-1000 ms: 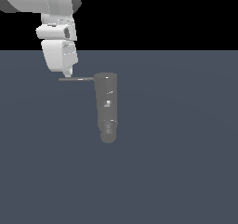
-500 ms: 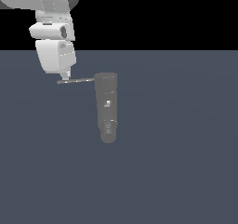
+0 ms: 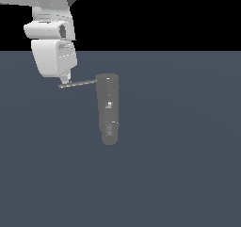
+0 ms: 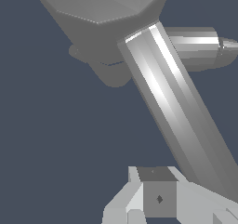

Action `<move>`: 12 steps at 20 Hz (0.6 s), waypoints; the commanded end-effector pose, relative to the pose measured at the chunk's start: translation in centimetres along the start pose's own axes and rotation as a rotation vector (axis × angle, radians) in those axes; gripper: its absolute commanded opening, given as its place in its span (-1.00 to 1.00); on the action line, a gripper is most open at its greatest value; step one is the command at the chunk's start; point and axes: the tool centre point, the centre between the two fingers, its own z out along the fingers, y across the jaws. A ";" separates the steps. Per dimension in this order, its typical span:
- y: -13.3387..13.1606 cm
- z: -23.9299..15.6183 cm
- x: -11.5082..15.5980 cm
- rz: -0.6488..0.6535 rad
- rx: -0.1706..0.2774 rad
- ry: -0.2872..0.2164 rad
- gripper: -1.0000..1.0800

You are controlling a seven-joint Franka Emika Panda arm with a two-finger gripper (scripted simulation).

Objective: Turn on the faucet by rotating a designated handle.

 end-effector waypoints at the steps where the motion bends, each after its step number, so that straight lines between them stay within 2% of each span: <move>1: 1.0 0.0 -0.3 -0.006 -0.002 0.001 -1.00; 6: 2.4 -0.1 -0.2 -0.006 -0.002 0.001 -1.00; 8: 2.0 0.0 0.0 -0.001 -0.001 -0.001 -1.00; 12: 2.9 0.0 0.8 -0.001 -0.001 0.000 -1.00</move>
